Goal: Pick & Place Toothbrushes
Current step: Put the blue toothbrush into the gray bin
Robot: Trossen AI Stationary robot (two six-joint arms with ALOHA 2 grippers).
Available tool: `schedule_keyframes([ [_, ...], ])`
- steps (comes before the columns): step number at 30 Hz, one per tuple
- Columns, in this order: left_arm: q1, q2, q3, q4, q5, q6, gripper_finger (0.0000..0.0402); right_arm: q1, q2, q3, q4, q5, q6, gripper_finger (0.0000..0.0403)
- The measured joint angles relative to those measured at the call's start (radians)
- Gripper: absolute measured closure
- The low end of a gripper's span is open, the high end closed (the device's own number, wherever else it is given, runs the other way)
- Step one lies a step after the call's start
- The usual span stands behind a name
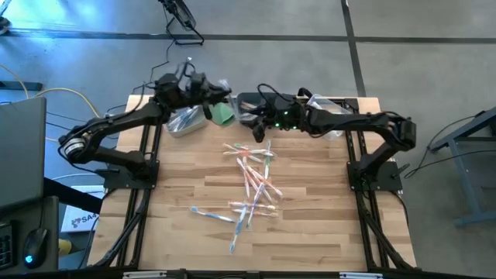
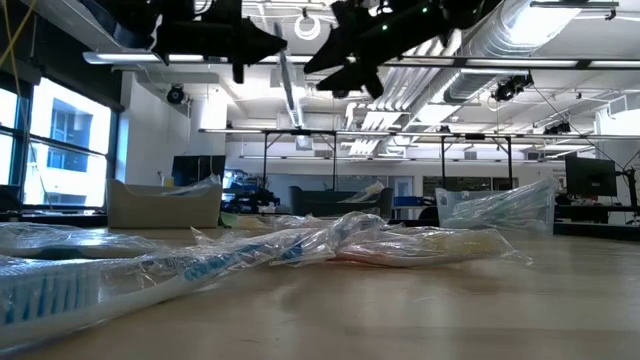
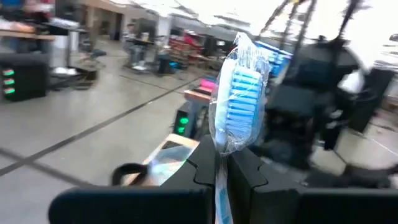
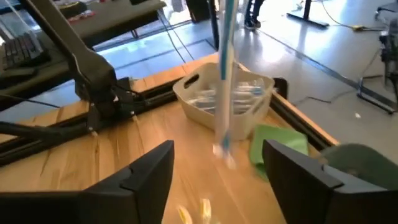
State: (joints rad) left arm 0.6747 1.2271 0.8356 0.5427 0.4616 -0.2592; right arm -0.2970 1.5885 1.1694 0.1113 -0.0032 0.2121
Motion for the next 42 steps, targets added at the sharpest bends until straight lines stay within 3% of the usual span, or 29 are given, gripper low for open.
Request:
schedule_keyframes([
  [5, 0.114, -0.078, 0.000, -0.117, 0.030, 0.001, 0.0396, -0.025, -0.089, 0.000, -0.168, 0.014, 0.000, 0.0162],
  [12, 0.238, -0.189, 0.000, -0.396, -0.007, 0.080, 0.0396, -0.043, -0.118, 0.000, -0.214, 0.103, 0.000, 0.0180],
  [19, 0.275, -0.279, 0.001, -0.684, -0.161, 0.274, 0.0396, -0.060, -0.113, 0.000, -0.214, 0.106, 0.000, 0.0190],
  [27, 0.274, -0.294, 0.001, -0.978, -0.334, 0.438, 0.0396, -0.083, -0.112, 0.000, -0.213, 0.106, 0.000, 0.0192],
  [35, 0.274, -0.293, 0.001, -1.098, -0.466, 0.545, 0.0396, -0.092, -0.112, 0.000, -0.213, 0.106, 0.000, 0.0192],
  [42, 0.274, -0.234, 0.001, -1.091, -0.472, 0.619, 0.0396, -0.091, -0.112, 0.000, -0.213, 0.106, 0.001, 0.0192],
])
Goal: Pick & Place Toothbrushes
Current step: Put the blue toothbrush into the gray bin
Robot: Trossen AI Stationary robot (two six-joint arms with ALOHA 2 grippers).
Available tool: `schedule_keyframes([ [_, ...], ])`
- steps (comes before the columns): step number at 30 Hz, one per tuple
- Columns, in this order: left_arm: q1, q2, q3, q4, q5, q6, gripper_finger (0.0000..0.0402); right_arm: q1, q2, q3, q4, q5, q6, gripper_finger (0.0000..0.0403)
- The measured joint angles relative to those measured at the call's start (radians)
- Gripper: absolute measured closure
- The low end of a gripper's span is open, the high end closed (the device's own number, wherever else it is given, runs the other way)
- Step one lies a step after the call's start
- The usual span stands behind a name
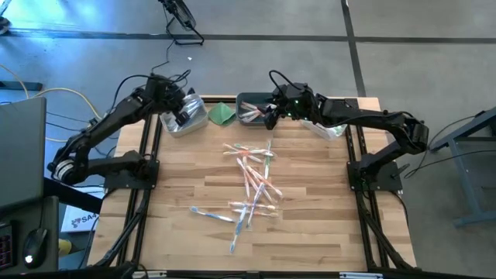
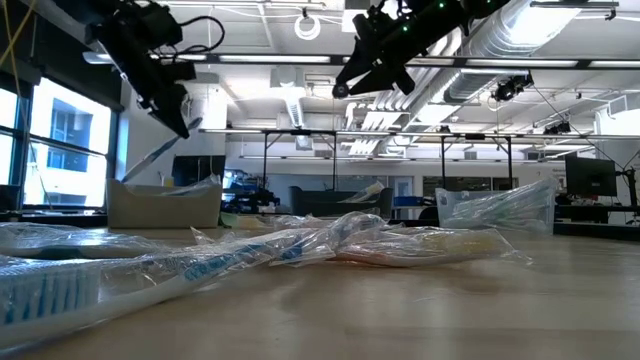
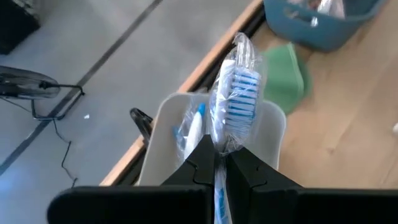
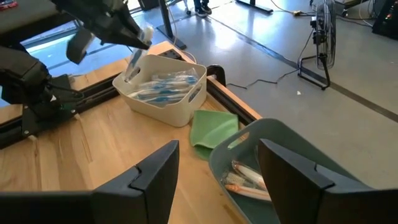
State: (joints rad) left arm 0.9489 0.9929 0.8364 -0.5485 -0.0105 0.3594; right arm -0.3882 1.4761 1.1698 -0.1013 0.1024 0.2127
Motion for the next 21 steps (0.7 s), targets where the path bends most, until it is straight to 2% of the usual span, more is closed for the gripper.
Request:
schedule_keyframes([
  [16, 0.000, 0.194, 0.000, 0.008, -0.001, 0.063, 0.0396, 0.000, 0.000, 0.000, -0.001, 0.000, 0.003, 0.0192],
  [21, 0.000, 0.242, 0.000, 0.013, -0.031, 0.089, 0.0396, 0.000, 0.000, 0.000, -0.001, 0.000, 0.003, 0.0192],
])
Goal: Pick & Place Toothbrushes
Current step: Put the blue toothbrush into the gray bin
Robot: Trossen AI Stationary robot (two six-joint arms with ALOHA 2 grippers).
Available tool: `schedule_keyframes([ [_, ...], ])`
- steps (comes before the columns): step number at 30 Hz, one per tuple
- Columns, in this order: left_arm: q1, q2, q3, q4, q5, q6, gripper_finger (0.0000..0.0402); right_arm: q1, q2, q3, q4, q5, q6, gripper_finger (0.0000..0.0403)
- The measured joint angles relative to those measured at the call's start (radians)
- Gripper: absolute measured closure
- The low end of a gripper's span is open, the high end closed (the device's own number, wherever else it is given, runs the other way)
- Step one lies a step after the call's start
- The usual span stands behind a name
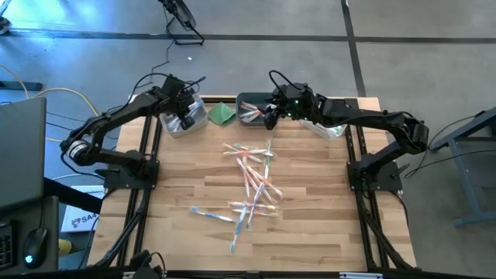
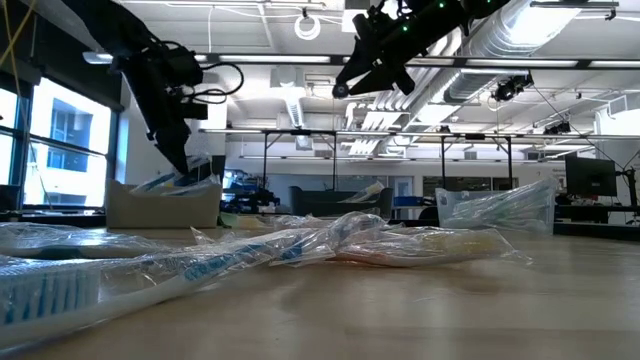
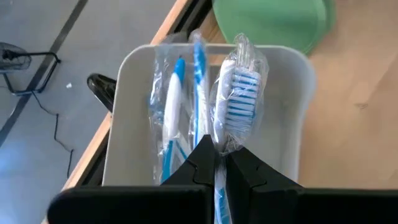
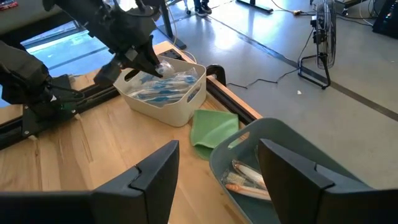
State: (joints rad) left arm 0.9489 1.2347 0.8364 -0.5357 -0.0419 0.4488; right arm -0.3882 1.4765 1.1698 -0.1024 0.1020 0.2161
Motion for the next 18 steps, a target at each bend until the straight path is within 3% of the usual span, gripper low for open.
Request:
schedule_keyframes([
  [5, 0.000, 0.039, 0.000, 0.018, -0.003, -0.008, 0.0379, 0.000, 0.000, 0.000, 0.000, 0.000, 0.000, 0.0192],
  [14, 0.000, 0.070, 0.000, 0.022, -0.042, -0.039, 0.0263, 0.000, 0.000, 0.000, 0.000, 0.000, -0.003, 0.0192],
  [18, 0.000, 0.070, 0.000, 0.022, -0.043, -0.086, 0.0233, 0.000, 0.000, 0.000, 0.000, 0.000, -0.004, 0.0192],
])
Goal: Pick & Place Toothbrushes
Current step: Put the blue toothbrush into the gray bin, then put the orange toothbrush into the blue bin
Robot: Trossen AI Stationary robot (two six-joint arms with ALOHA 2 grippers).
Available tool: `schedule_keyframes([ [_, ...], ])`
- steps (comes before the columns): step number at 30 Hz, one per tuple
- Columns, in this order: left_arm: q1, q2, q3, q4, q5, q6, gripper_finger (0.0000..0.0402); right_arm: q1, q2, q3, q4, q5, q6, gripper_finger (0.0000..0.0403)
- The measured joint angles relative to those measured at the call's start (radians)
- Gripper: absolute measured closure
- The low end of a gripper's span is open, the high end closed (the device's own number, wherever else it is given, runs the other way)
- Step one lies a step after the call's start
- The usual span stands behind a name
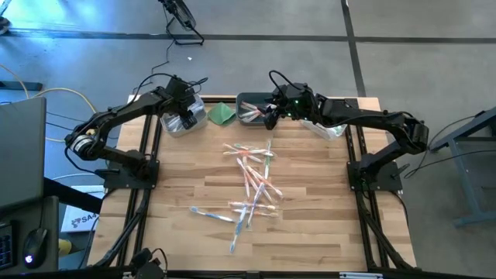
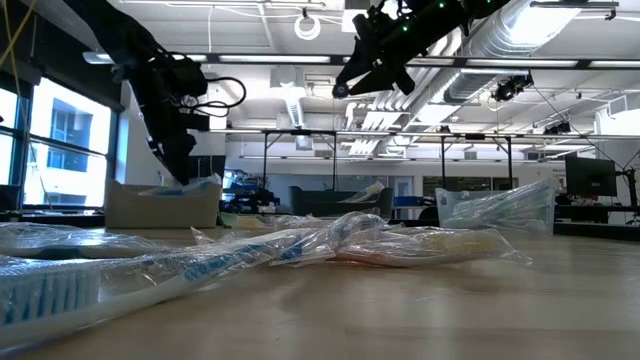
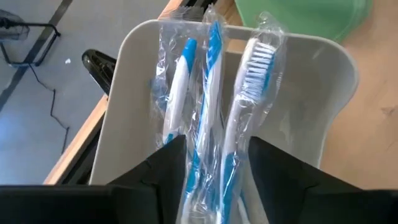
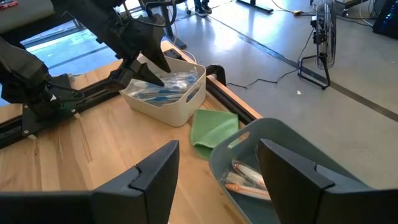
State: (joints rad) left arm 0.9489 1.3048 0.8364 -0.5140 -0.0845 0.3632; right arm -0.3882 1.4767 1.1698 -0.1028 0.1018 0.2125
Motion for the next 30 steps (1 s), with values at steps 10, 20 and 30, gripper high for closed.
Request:
schedule_keyframes([
  [10, 0.000, -0.099, -0.001, -0.021, 0.031, -0.060, 0.0298, 0.000, 0.000, 0.000, -0.037, 0.000, -0.018, 0.0192],
  [20, 0.000, -0.367, -0.001, -0.090, 0.164, -0.190, 0.0398, 0.004, 0.000, 0.000, -0.140, -0.033, 0.029, 0.0192],
  [30, 0.000, -0.542, -0.001, -0.031, 0.210, -0.293, 0.0401, 0.004, 0.000, 0.000, -0.221, -0.072, 0.074, 0.0192],
])
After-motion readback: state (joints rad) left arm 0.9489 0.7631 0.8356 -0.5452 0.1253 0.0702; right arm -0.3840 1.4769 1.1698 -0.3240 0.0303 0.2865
